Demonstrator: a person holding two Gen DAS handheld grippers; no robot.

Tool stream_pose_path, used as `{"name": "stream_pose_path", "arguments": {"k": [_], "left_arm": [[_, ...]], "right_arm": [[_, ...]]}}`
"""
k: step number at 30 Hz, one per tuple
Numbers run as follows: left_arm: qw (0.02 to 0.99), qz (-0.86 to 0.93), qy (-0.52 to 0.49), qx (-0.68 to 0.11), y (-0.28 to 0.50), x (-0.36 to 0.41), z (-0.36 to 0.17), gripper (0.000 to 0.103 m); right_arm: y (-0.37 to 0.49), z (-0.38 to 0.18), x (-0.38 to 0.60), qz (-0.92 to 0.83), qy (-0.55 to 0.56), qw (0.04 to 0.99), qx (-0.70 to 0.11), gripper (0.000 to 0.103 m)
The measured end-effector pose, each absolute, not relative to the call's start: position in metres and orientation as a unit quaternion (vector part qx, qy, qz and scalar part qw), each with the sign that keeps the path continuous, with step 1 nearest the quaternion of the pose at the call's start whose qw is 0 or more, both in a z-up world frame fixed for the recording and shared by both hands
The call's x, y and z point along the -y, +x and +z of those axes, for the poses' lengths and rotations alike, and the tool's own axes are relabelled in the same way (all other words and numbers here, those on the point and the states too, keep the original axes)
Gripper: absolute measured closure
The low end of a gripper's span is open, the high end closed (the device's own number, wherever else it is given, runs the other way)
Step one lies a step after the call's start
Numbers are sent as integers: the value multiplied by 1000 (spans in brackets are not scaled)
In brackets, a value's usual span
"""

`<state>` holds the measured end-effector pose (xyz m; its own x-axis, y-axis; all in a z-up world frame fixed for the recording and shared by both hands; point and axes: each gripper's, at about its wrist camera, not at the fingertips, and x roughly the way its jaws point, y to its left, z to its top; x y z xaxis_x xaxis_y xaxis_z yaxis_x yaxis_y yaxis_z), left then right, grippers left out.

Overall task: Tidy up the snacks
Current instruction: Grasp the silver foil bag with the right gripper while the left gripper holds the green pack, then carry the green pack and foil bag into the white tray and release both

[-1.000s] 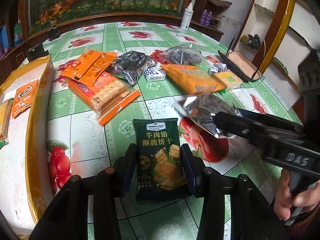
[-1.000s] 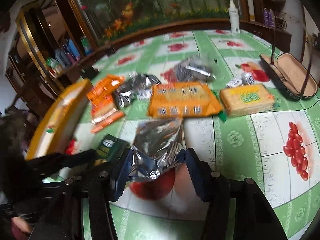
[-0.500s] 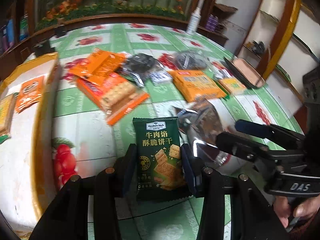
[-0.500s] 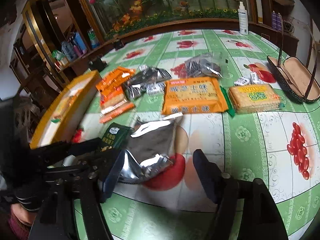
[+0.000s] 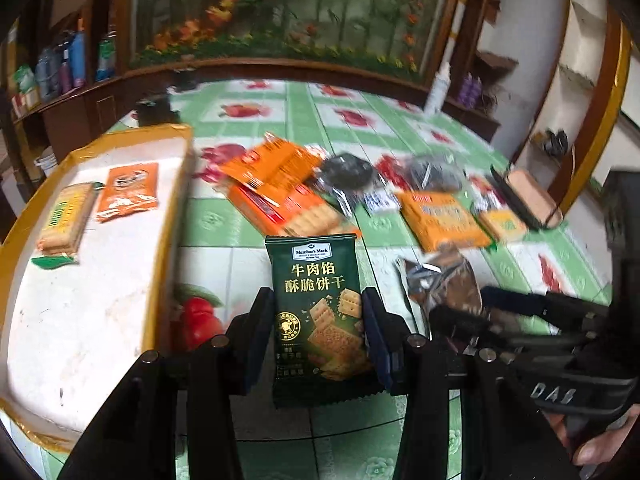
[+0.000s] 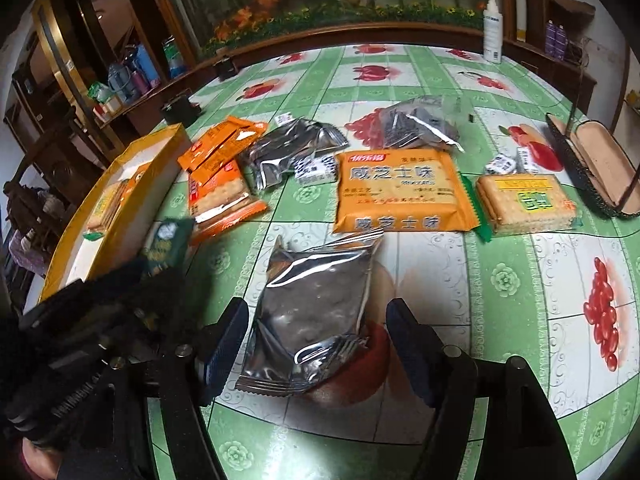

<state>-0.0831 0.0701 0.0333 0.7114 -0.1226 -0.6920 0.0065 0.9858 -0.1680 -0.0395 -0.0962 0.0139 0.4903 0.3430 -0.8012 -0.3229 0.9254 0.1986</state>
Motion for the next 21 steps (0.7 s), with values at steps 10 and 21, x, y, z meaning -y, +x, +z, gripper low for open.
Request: {"name": "stream_pose_path", "arguments": {"k": [10, 21], "left_arm": [[922, -40, -69, -379, -87, -69, 38, 60], [927, -29, -54, -370, -89, -64, 40, 60]], "right_arm": [[-42, 9, 100, 174, 2, 872, -458, 41], [-57, 31, 125, 192, 56, 885, -420, 41]]}}
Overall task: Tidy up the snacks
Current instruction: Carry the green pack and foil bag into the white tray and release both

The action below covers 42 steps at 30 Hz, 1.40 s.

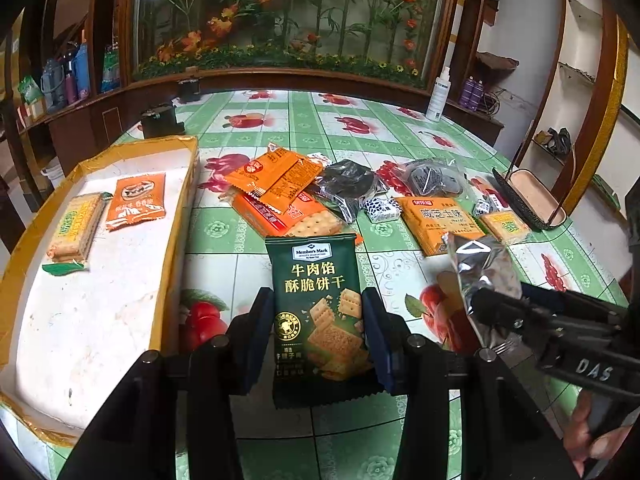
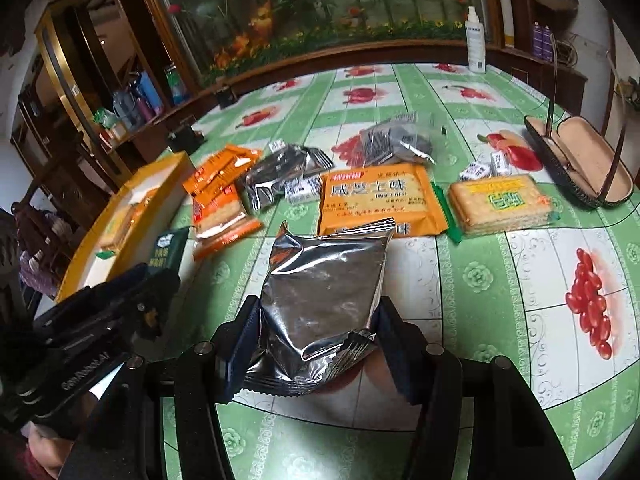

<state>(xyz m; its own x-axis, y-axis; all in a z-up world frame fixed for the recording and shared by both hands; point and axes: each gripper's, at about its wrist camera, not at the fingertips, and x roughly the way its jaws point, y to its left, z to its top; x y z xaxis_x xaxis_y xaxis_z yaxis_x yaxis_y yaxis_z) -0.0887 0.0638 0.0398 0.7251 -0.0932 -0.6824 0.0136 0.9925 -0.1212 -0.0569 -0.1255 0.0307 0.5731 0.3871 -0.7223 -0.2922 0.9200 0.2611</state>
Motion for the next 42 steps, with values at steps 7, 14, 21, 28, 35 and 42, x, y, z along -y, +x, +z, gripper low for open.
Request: {"name": "stream_pose_path", "arguments": {"k": [7, 14, 21, 28, 35, 42], "left_arm": [[934, -19, -33, -356, -97, -59, 43, 60], [941, -17, -55, -333, -105, -76, 65, 60], [944, 13, -99, -315, -112, -124, 83, 59], [935, 71, -132, -321, -120, -187, 81, 59], [914, 125, -160, -352, -131, -241, 58, 59], [905, 145, -159, -367, -136, -264, 47, 59]], "right_arm": [[-60, 35, 120, 203, 56, 885, -415, 41], [-63, 45, 111, 210, 50, 888, -405, 41], [-63, 63, 75, 257, 38, 880, -399, 41], [-68, 80, 12, 329, 16, 859, -392, 41], [-77, 68, -65, 387, -25, 829, -403, 40], [-81, 45, -113, 399, -77, 812, -418, 40]]}}
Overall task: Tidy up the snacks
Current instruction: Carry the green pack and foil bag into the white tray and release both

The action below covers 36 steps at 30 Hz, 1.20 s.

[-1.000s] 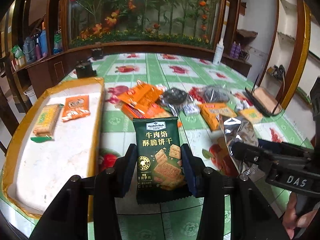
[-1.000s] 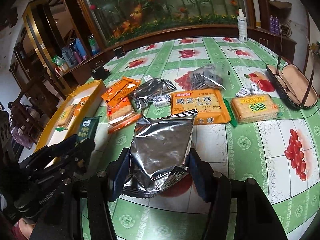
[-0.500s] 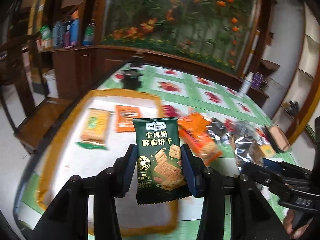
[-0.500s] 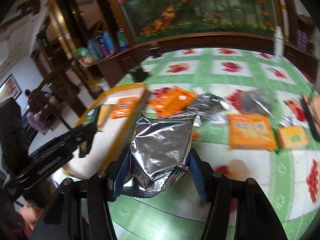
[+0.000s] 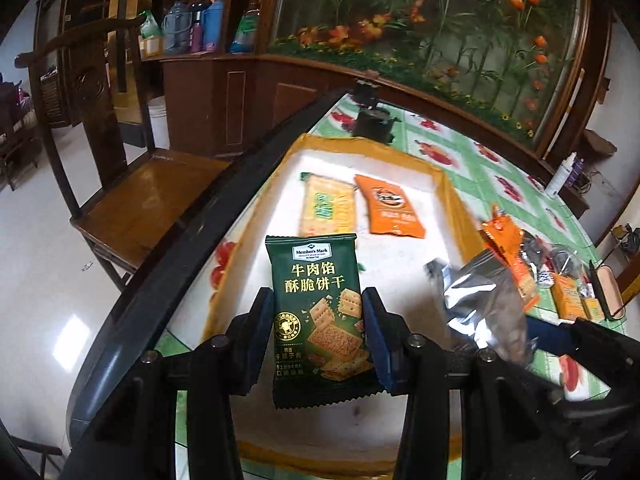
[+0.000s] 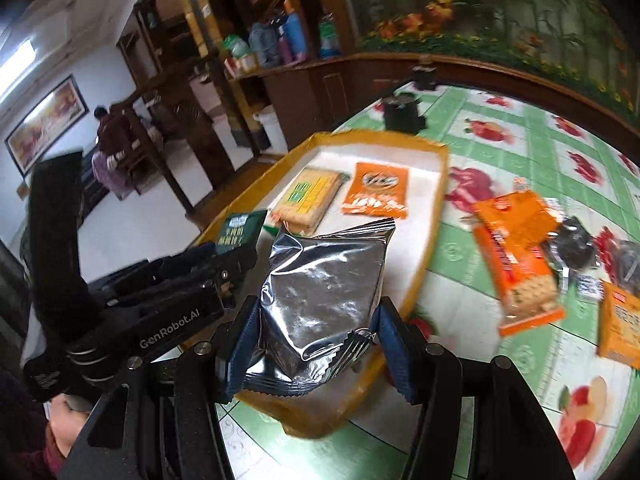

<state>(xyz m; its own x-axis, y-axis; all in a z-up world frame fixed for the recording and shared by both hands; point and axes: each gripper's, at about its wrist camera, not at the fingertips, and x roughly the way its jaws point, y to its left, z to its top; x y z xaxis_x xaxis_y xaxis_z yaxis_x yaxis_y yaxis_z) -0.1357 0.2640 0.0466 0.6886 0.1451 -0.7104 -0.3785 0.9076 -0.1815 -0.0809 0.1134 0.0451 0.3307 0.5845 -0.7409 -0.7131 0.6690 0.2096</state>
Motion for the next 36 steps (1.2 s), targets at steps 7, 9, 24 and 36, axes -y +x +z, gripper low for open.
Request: {"name": "stream_pose_path", "arguments": {"k": [7, 9, 24, 36], "left_arm": [[897, 145, -157, -387, -131, -272, 33, 59], [897, 143, -153, -388, -131, -271, 33, 59], [897, 140, -159, -389, -131, -268, 35, 45], [913, 117, -137, -367, -131, -237, 59, 45]], "right_arm": [[-87, 27, -128, 398, -118, 806, -421, 40], [-88, 26, -130, 397, -127, 807, -418, 40], [-94, 36, -116, 413, -94, 807, -411, 33], [-56, 54, -32, 374, 15, 831, -411, 33]]}}
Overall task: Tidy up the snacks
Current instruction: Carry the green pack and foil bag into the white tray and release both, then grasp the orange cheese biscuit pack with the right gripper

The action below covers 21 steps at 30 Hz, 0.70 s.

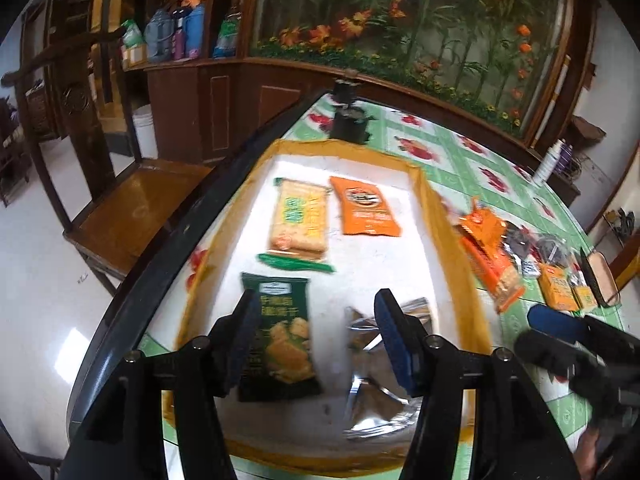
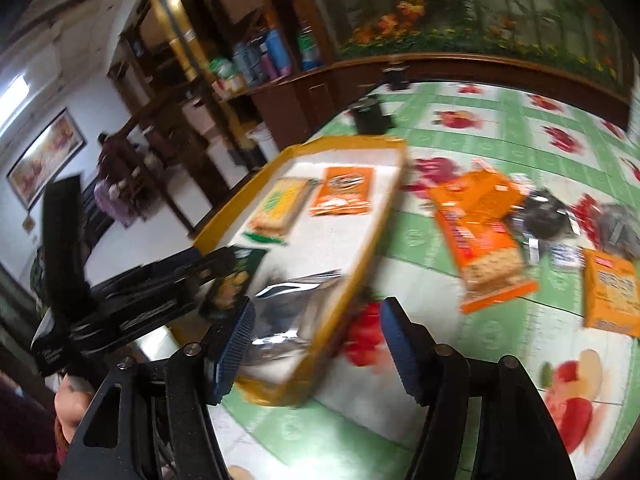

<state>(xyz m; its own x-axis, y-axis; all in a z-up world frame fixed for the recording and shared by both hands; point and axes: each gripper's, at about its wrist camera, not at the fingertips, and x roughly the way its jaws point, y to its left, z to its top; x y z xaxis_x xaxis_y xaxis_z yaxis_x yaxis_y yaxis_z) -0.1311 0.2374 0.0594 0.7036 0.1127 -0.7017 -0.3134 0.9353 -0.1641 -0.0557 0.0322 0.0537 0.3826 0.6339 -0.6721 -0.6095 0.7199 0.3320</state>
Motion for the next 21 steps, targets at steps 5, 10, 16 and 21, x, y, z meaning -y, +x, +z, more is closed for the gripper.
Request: {"name": "stream_pose_path", "arguments": {"k": [5, 10, 16, 21], "left_arm": [[922, 76, -110, -363, -127, -204, 68, 45], [927, 13, -69, -367, -121, -153, 70, 45], [921, -40, -33, -386, -116, -103, 61, 44], [913, -69, -23, -402, -114, -82, 53, 44]], "right_arm": [[-27, 52, 30, 312, 58, 855, -410, 34], [17, 52, 104, 213, 97, 877, -419, 31], [68, 30, 159, 148, 135, 874, -442, 31], [84, 12, 153, 163, 134, 869, -447, 31]]}}
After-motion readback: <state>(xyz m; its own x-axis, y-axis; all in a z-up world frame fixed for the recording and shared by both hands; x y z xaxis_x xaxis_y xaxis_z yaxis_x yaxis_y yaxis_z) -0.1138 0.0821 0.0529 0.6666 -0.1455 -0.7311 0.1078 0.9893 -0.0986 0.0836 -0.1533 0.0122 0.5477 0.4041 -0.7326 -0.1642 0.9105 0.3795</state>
